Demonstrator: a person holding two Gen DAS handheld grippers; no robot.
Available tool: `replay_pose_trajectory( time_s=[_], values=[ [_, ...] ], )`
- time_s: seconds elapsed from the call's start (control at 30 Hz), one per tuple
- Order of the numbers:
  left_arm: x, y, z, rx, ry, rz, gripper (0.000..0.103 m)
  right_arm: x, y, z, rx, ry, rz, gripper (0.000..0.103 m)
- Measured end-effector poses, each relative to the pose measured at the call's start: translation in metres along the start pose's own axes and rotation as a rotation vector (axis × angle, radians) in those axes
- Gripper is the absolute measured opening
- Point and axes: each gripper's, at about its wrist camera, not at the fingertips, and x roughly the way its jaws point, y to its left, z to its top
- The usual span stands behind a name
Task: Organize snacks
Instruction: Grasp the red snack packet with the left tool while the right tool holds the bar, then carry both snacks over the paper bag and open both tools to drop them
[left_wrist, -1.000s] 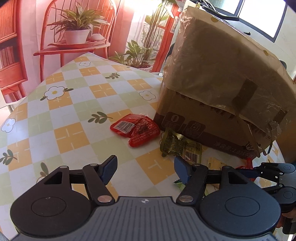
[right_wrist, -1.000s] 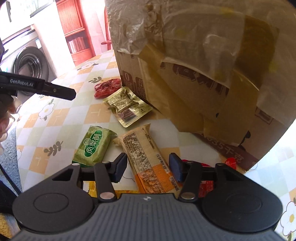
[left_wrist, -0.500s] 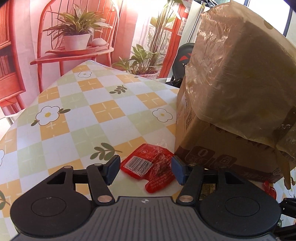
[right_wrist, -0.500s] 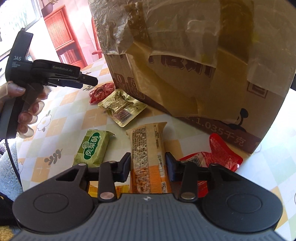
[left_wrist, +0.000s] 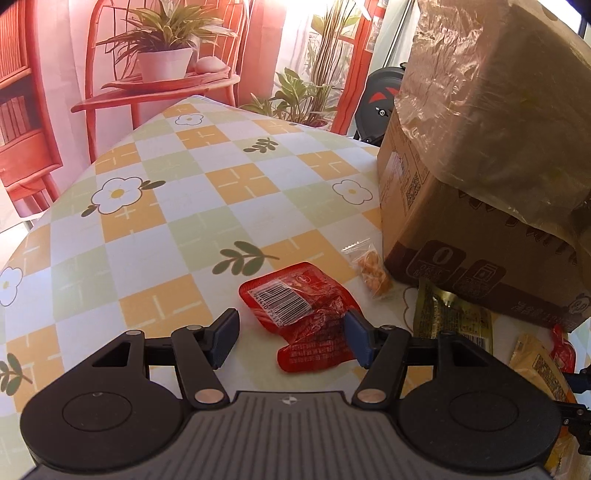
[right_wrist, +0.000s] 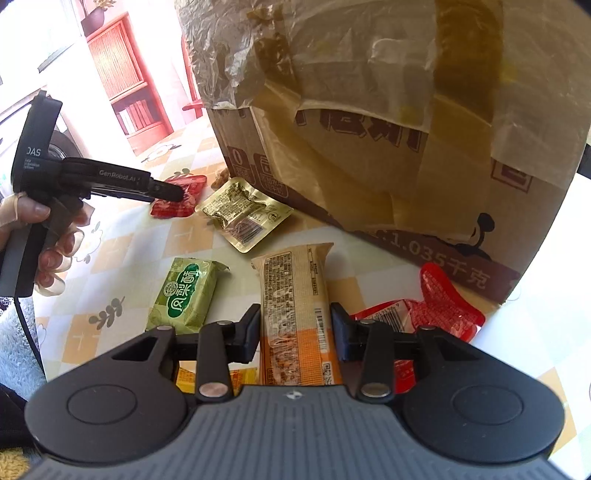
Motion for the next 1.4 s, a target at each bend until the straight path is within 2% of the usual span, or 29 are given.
replay_pose_trajectory(
  time_s=[0.1, 0.17, 0.27, 0.43, 0.57, 0.67, 0.7, 0.77, 0.8, 0.9, 1.1, 1.4],
  values=[
    [-0.007, 0.013, 0.000, -0.033, 0.019, 0.017, 0.065, -0.001, 0.000, -0.001, 0.000, -0.001, 0.000, 0.041],
    [-0.012, 0.022, 0.001, -0.089, 0.024, 0.026, 0.065, -0.002, 0.000, -0.001, 0.004, -0.003, 0.000, 0.041],
    [-0.016, 0.023, 0.004, -0.151, 0.012, 0.001, 0.065, -0.002, 0.000, -0.002, 0.009, -0.004, 0.000, 0.041],
    [-0.003, -0.004, 0.004, -0.072, 0.004, 0.045, 0.068, -0.002, 0.000, -0.001, 0.008, -0.001, -0.002, 0.041],
    [0.005, -0.018, 0.000, -0.046, -0.010, 0.145, 0.068, -0.002, 0.002, -0.001, 0.012, -0.002, -0.009, 0.041],
    [0.004, -0.023, -0.002, -0.022, -0.013, 0.173, 0.068, -0.001, 0.001, -0.001, 0.012, -0.002, -0.010, 0.041],
    [0.003, -0.023, -0.002, -0.015, -0.016, 0.177, 0.066, -0.001, 0.001, -0.001, 0.013, -0.003, -0.010, 0.041],
    [-0.001, -0.022, -0.003, -0.010, -0.016, 0.188, 0.053, -0.001, 0.001, -0.001, 0.014, -0.003, -0.010, 0.041],
    [-0.003, -0.019, -0.004, -0.013, -0.014, 0.177, 0.049, 0.000, 0.001, -0.001, 0.015, -0.004, -0.010, 0.041],
    [-0.011, -0.014, -0.008, -0.023, -0.013, 0.119, 0.045, 0.000, 0.001, -0.001, 0.017, -0.004, -0.011, 0.041],
    [-0.036, -0.013, -0.016, 0.013, -0.069, 0.109, 0.045, -0.001, 0.004, 0.001, 0.006, -0.004, -0.008, 0.039],
    [-0.078, -0.020, -0.007, 0.016, -0.170, 0.081, 0.045, -0.026, 0.024, 0.014, -0.064, -0.109, 0.031, 0.039]
  ],
)
